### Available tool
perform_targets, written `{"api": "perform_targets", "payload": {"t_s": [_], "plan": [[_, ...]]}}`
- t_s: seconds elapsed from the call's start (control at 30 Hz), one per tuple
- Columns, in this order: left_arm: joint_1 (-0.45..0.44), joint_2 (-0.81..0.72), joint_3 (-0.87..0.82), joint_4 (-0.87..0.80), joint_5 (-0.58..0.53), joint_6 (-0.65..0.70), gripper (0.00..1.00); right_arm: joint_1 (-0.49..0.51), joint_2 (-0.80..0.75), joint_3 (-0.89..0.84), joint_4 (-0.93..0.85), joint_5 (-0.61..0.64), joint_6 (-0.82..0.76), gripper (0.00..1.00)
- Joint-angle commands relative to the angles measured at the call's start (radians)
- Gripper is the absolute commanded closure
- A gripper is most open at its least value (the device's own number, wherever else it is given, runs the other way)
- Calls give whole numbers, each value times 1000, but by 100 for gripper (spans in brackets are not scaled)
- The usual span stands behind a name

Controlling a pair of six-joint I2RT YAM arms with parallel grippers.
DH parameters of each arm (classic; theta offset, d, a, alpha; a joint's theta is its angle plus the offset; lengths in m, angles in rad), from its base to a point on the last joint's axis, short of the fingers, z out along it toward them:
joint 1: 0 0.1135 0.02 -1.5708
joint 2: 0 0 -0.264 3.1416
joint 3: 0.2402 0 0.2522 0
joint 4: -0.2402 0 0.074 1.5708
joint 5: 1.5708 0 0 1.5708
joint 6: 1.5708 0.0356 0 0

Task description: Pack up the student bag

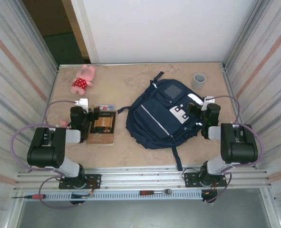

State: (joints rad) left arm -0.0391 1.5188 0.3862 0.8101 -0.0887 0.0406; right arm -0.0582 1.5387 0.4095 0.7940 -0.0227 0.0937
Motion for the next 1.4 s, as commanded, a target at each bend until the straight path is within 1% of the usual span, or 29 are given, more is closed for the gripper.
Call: {"api": "perform_targets", "payload": {"t_s": [0.0,1.13,1.27,1.3,1.33,1.37], "plan": [[2,-5,13,6,3,6,1,11,5,-1,9,-7,-9,1],[2,-6,14,4,5,6,1,8,6,0,5,-12,-7,1],[1,-10,14,11,7,11,1,-11,-6,-2,7,-44,9,1],[-6,-22,29,-11,2,19,1,-25,-23,4,-14,-56,20,1],[-16,-49,54,-81,-6,28,1,-36,-52,9,-48,-67,32,1],[-31,-84,100,-194,-39,29,1,-53,-92,18,-101,-96,42,1]]}}
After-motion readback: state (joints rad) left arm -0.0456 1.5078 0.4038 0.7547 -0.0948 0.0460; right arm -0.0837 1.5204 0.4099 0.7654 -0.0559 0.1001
